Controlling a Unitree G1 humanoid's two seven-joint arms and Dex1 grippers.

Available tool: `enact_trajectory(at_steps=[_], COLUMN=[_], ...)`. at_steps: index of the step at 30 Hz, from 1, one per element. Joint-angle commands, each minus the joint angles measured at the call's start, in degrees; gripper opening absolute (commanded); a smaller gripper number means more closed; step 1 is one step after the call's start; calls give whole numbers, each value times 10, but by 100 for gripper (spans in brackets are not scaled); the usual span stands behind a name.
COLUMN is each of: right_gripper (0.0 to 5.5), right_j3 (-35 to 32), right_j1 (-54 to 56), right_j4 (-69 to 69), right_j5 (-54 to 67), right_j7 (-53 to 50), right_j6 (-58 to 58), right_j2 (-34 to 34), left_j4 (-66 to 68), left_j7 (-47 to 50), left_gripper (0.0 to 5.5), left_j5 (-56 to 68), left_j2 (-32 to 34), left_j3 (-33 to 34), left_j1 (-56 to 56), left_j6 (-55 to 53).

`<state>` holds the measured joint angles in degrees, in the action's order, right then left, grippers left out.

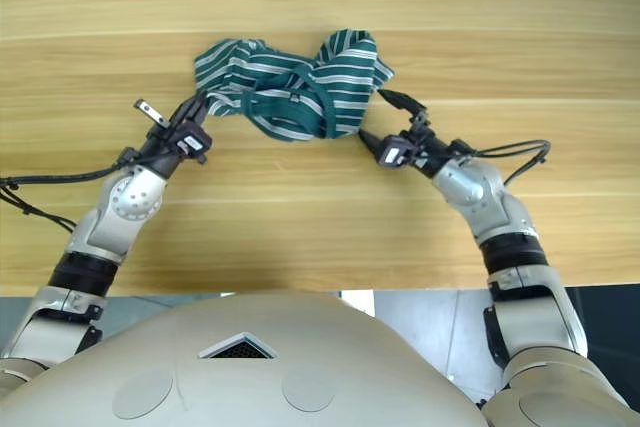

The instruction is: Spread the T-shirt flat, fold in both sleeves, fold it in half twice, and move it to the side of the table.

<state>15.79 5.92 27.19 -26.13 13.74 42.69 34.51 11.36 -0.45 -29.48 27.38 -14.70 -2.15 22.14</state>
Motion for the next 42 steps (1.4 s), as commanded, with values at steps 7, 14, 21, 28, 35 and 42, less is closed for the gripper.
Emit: enact_trajectory(at_steps=[7, 14, 21, 28, 35, 42], right_gripper=[396, 376, 238, 113, 4, 4], right_j3=[50, 19, 7, 13, 11, 0], right_j1=[-13, -19, -18, -15, -6, 7], right_j4=[-17, -24, -12, -24, -33, -33], right_j5=[-22, -15, -17, -10, 1, 7], right_j7=[20, -1, -26, -24, -24, -39], right_j6=[-12, -34, -29, -16, -1, 11], right_j2=[-14, 15, 24, 16, 1, -9], left_j4=[24, 42, 65, 90, 109, 116], left_j7=[14, 24, 32, 41, 43, 50], left_gripper=[1, 0, 0, 0, 0, 0], left_j5=[0, 0, 1, -4, -7, -7], left_j2=[-13, -7, -10, -16, -24, -24], left_j3=[4, 10, 10, 5, -4, -5], left_j1=[14, 12, 12, 17, 24, 30], left_j6=[22, 22, 28, 33, 40, 41])
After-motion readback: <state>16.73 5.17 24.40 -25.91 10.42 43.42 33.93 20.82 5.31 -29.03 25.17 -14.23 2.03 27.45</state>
